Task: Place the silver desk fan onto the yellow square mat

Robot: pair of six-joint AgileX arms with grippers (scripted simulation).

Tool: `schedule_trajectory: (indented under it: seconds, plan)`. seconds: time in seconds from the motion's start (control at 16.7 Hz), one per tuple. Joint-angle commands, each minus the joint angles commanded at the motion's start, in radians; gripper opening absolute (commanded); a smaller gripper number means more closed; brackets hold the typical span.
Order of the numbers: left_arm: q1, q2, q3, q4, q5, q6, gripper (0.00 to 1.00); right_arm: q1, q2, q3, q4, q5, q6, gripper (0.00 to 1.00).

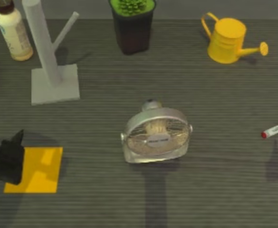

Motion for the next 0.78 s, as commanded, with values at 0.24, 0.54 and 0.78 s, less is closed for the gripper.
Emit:
schedule_trajectory:
  seconds: [0.24, 0.54, 0.78]
  plan:
    - [-0.130, 0.366, 0.360, -0.288, 0.010, 0.110, 1.00, 0.000, 0.000, 0.000, 0.000, 0.000, 0.000, 1.00]
    - [-0.296, 0.857, 0.868, -0.645, 0.011, 0.253, 1.00, 0.000, 0.000, 0.000, 0.000, 0.000, 0.000, 1.00]
    - [-0.414, 1.226, 1.269, -0.889, 0.003, 0.358, 1.00, 0.000, 0.000, 0.000, 0.000, 0.000, 0.000, 1.00]
